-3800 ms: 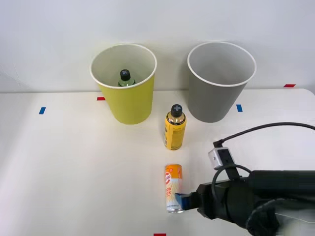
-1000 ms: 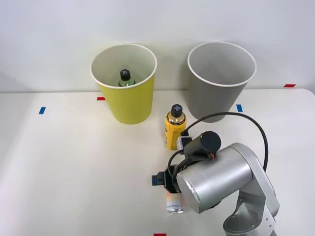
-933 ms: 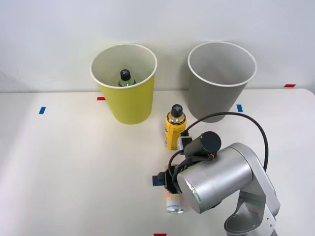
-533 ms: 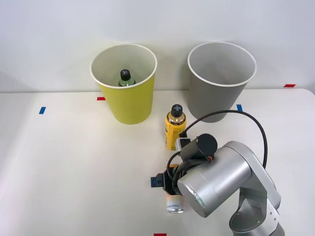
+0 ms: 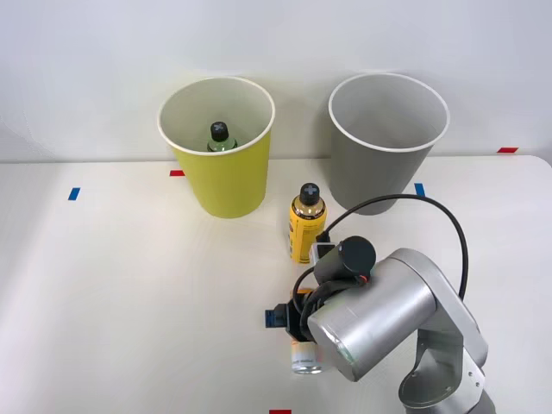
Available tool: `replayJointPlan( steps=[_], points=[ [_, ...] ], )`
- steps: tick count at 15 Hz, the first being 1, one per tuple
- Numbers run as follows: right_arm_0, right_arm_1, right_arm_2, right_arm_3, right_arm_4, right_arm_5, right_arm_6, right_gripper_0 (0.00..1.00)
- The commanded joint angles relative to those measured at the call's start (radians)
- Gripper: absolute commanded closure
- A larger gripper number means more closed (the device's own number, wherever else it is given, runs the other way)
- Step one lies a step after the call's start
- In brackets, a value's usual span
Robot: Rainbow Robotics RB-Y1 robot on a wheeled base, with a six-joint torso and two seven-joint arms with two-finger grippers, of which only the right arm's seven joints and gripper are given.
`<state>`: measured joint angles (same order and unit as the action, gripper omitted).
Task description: Put cans in the gray bin, plastic bottles in the light green bin
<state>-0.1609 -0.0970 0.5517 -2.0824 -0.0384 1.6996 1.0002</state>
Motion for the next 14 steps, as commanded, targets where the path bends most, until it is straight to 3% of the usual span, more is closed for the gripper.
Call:
replayJointPlan(
  steps=[1,12,13,14],
  points=[
    [-0.009,0.063,-0.019,0.091,0.057,-0.034,0.009,0.00],
    [-0.008,0.112,-0.029,0.179,0.121,-0.070,0.035,0.00],
    [-0.008,0.112,-0.029,0.179,0.120,-0.072,0.040,0.07],
    [-0.008,0.111,-0.029,0.177,0.118,-0.072,0.046,0.61]
  ],
)
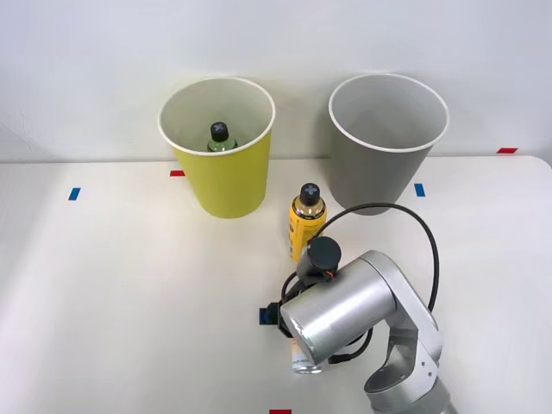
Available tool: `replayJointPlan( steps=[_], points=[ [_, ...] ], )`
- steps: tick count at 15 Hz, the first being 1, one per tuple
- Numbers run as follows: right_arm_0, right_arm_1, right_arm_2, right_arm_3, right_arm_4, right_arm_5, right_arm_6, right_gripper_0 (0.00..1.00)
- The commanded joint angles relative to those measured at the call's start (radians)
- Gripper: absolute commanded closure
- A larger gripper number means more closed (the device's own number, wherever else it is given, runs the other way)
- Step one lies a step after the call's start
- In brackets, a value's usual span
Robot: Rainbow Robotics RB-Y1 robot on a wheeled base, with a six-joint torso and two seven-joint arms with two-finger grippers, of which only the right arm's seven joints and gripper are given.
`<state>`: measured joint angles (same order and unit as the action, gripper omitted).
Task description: Put cans in the gray bin, plastic bottles in the light green bin
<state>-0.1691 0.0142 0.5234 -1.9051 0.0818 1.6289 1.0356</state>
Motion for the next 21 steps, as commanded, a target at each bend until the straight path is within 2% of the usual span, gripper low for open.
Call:
replayJointPlan(
  steps=[1,4,9,14,18,21],
  points=[
    [0.000,0.001,0.000,0.000,-0.002,0.000,0.014,0.93],
    [0.000,0.000,0.001,-0.006,-0.005,-0.001,0.026,0.98],
    [0.019,-0.002,-0.002,-0.052,-0.019,0.000,0.052,1.00],
    [0.074,-0.010,-0.025,-0.201,-0.056,0.000,0.103,1.00],
    [0.157,-0.013,-0.074,-0.405,-0.083,0.043,0.288,1.00],
    [0.184,-0.013,-0.105,-0.509,-0.099,0.043,0.391,1.00]
  ],
)
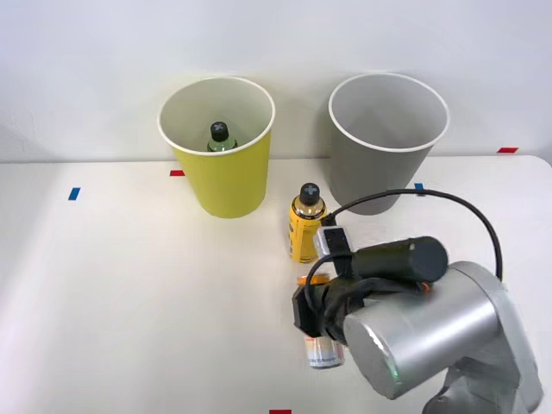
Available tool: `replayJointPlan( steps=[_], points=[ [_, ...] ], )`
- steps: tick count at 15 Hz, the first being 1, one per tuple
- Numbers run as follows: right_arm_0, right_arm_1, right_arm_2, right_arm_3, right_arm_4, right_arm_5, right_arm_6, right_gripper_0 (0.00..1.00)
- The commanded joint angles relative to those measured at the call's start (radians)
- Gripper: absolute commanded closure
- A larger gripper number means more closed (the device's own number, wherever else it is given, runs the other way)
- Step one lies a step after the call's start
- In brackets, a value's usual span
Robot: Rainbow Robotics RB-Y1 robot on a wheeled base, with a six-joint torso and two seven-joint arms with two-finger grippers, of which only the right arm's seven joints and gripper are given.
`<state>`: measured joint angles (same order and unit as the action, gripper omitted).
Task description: Put cans in the gray bin, plastic bottles in the light green bin
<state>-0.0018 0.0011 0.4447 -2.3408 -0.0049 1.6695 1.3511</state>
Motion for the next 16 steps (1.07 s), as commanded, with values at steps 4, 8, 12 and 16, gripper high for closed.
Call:
replayJointPlan(
  steps=[4,8,12,16],
  points=[
    [0.068,0.002,-0.090,-0.236,-0.069,-0.007,0.201,1.00],
    [0.088,0.008,-0.218,-0.277,-0.250,-0.123,0.212,1.00],
    [0.069,0.016,-0.327,-0.277,-0.423,-0.309,0.218,1.00],
    [-0.050,0.016,-0.452,-0.277,-0.526,-0.376,0.218,1.00]
  ],
)
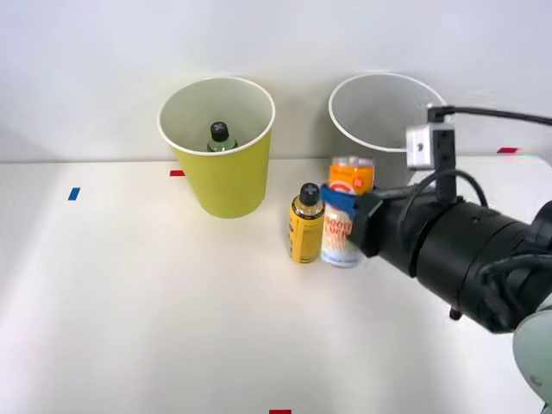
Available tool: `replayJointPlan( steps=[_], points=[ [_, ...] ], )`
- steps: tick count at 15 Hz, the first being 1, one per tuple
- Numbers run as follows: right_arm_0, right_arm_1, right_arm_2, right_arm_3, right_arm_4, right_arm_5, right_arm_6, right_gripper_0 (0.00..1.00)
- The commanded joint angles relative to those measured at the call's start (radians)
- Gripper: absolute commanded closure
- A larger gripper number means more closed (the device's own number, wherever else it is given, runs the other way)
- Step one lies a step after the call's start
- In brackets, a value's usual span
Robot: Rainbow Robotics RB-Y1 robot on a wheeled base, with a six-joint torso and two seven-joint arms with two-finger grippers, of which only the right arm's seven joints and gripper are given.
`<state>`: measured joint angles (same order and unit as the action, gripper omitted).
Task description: Put cans in the gray bin, plastic bottles in the light green bin
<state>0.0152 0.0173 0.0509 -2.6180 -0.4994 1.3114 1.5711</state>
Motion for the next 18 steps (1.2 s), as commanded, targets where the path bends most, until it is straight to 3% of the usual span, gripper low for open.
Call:
replayJointPlan(
  steps=[1,7,11,14,18],
  points=[
    [-0.133,0.000,-0.092,0.000,-0.028,-0.032,-0.005,1.00],
    [-0.396,0.000,-0.249,0.240,-0.018,-0.219,0.013,1.00],
    [-0.575,0.000,-0.330,0.432,0.098,-0.228,0.026,1.00],
    [-0.679,0.000,-0.364,0.604,0.154,-0.290,0.030,1.00],
    [-0.699,0.000,-0.350,0.809,0.203,-0.526,0.053,1.00]
  ],
)
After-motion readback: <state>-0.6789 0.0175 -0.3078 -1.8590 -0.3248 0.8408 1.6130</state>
